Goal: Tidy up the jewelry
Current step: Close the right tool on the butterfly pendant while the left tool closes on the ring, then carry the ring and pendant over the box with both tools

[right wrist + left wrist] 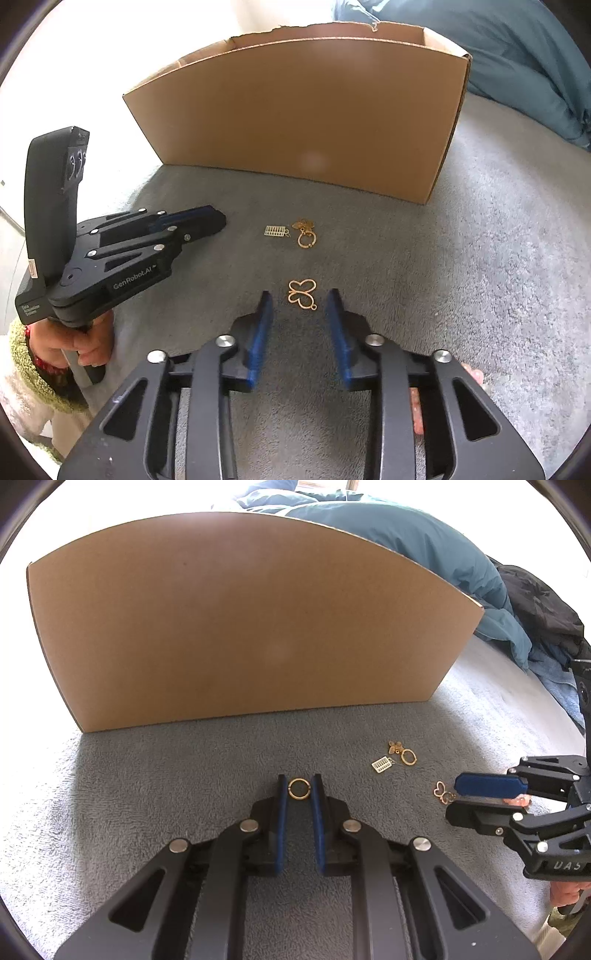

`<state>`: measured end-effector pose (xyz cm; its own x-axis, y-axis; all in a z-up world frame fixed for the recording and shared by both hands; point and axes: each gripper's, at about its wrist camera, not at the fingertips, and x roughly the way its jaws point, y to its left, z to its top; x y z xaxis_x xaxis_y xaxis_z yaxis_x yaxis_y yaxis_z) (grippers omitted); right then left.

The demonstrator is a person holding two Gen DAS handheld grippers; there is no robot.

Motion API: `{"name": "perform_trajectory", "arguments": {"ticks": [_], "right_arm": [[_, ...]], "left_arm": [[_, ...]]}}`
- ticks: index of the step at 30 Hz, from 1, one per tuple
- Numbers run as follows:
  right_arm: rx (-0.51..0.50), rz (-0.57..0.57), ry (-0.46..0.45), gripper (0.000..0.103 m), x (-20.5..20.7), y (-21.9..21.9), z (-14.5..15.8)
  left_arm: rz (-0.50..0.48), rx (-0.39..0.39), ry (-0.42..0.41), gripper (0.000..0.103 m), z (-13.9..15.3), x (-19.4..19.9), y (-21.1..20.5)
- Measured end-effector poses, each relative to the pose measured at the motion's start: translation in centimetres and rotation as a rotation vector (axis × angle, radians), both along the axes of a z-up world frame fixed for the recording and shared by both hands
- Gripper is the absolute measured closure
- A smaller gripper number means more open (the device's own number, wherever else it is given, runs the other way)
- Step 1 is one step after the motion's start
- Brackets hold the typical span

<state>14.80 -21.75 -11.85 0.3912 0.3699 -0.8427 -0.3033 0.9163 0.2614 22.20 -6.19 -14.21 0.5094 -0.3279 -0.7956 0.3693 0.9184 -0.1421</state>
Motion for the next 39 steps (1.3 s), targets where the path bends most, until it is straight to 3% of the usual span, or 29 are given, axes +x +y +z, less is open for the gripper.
{"name": "perform_trajectory", "arguments": {"ticks": [9, 13, 17, 23, 33, 39], "right_arm": [[-0.052, 0.021, -0.021, 0.069, 0.3, 1.1, -0.5], [-0.078, 0.021, -0.032, 0.076, 0.5, 2.1, -0.9], [-0.083, 0.01, -0.037, 0.089, 0.3, 2.0, -1.1], [-0.042, -0.029, -0.04, 0.089, 0.0, 1.1, -0.7], [0.036, -0.103, -0.065, 0.089, -1.5, -2.6, 1.7], [0.069, -0.104, -0.124, 0.089, -2.1, -3.8, 4.7]], "left_arm": [[0.0, 0.003, 0.0, 0.091, 0.0, 0.0, 0.0], [0.0, 0.003, 0.0, 0.091, 0.0, 0.0, -0.1], [0.001, 0.002, 0.0, 0.091, 0.0, 0.1, -0.1], [0.001, -0.011, -0.009, 0.091, 0.0, -0.1, 0.3], [0.01, -0.048, -0.058, 0.091, 1.9, -1.8, 2.4], [0.015, -0.057, -0.117, 0.091, 5.1, -3.6, 3.8]]}}
